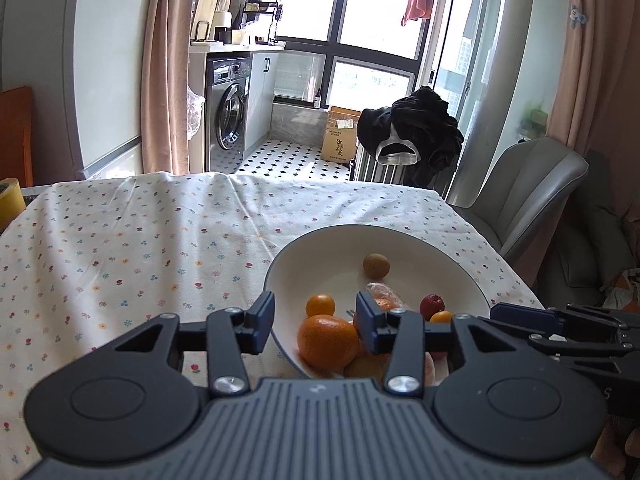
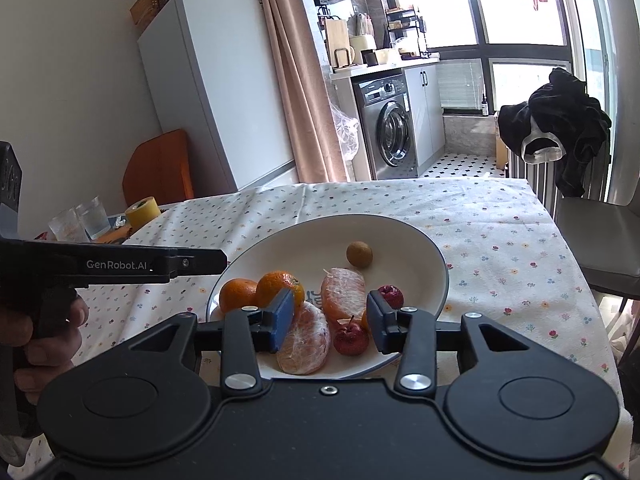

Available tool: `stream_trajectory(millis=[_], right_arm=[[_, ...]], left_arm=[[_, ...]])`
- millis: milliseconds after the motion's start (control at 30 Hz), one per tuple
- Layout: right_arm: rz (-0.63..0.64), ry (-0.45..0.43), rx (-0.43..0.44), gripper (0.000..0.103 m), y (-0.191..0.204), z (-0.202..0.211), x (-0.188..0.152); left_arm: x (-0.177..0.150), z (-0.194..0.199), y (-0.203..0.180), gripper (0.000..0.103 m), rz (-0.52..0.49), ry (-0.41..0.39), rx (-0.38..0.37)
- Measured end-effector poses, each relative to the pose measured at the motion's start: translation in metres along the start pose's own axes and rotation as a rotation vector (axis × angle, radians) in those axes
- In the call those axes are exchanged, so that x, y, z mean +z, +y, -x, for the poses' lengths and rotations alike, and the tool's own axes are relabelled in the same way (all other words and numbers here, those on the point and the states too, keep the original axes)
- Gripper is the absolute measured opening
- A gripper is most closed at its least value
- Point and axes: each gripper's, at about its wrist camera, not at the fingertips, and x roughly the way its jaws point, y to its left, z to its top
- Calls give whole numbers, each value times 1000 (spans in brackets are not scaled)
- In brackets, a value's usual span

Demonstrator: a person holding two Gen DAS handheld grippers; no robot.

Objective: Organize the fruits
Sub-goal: 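Lower both small tangerines into the bowl and open both grippers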

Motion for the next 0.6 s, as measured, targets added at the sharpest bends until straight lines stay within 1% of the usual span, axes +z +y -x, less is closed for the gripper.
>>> stream_trajectory(millis=[33, 67, 133, 200, 267, 333, 400, 600], right_arm=[[3, -1, 0, 42, 2, 1, 0], [6, -3, 0, 43, 4, 3, 0], [8, -6, -3, 49, 7, 5, 0], [8, -4, -3, 50, 9, 8, 0], [7, -1, -4, 51, 11, 10, 0], [9, -2, -7, 56, 14, 13, -1], [13, -4, -13, 61, 16, 16, -1], [9, -13, -21, 79, 22, 27, -2]], left_arm=[[-1, 2, 1, 53, 4, 0, -1], [-2, 5, 2, 54, 8, -1, -1], [-4, 10, 4, 58, 12, -4, 0], [-5, 15, 6, 59, 17, -5, 1], [-7, 20, 8, 64, 23, -9, 1], [-8, 26, 9, 72, 26, -17, 4], [-9, 31, 11, 77, 28, -23, 7], [-17, 46, 15, 87, 41, -28, 15]])
